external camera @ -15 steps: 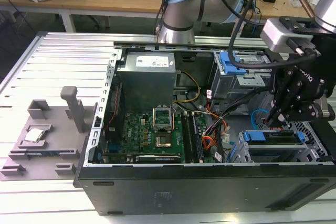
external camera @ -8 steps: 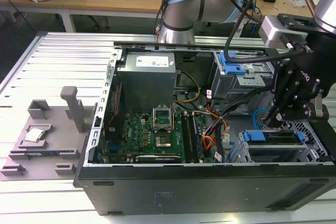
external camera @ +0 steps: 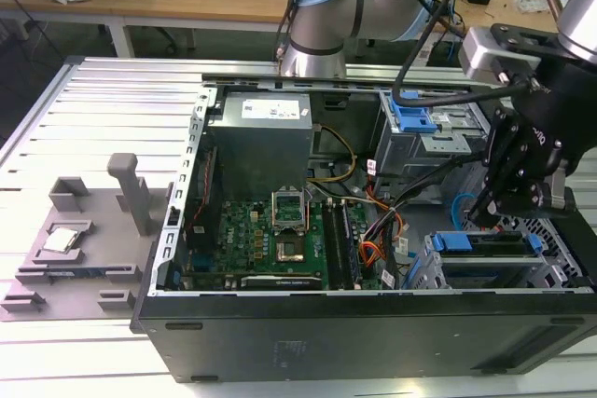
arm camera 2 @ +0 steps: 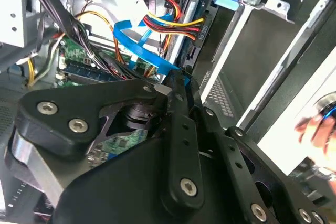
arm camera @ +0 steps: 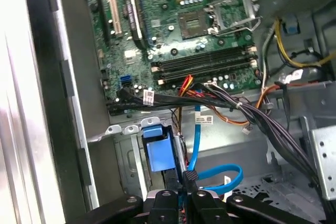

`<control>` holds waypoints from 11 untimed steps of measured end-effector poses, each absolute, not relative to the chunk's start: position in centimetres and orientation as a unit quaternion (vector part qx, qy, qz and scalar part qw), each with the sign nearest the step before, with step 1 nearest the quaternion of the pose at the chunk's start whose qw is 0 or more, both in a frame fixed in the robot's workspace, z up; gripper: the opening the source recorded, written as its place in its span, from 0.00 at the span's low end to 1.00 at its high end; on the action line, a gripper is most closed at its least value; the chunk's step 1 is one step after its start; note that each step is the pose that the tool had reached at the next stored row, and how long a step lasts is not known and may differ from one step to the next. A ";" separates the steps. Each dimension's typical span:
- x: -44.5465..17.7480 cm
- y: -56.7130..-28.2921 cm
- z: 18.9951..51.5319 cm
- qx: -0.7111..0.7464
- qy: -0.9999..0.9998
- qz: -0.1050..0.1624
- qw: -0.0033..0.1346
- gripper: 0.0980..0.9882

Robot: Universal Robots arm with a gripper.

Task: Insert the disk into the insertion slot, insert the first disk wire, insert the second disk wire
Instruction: 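Insert the second disk wire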

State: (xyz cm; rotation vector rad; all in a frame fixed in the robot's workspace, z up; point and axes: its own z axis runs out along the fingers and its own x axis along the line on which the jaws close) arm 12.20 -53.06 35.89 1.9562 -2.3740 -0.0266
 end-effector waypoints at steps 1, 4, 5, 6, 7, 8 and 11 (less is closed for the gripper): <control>12.2 -53.1 35.9 0.643 -0.765 -0.008 0.033 0.07; 12.2 -53.1 35.8 0.664 -0.747 -0.007 0.033 0.07; 12.2 -53.1 35.7 0.672 -0.740 -0.007 0.033 0.07; 12.2 -53.1 35.7 0.678 -0.734 -0.007 0.033 0.07; 12.2 -53.1 35.5 0.686 -0.727 -0.006 0.033 0.07; 12.3 -53.1 35.4 0.690 -0.723 -0.006 0.033 0.07; 13.0 -53.1 34.7 0.705 -0.709 -0.005 0.034 0.07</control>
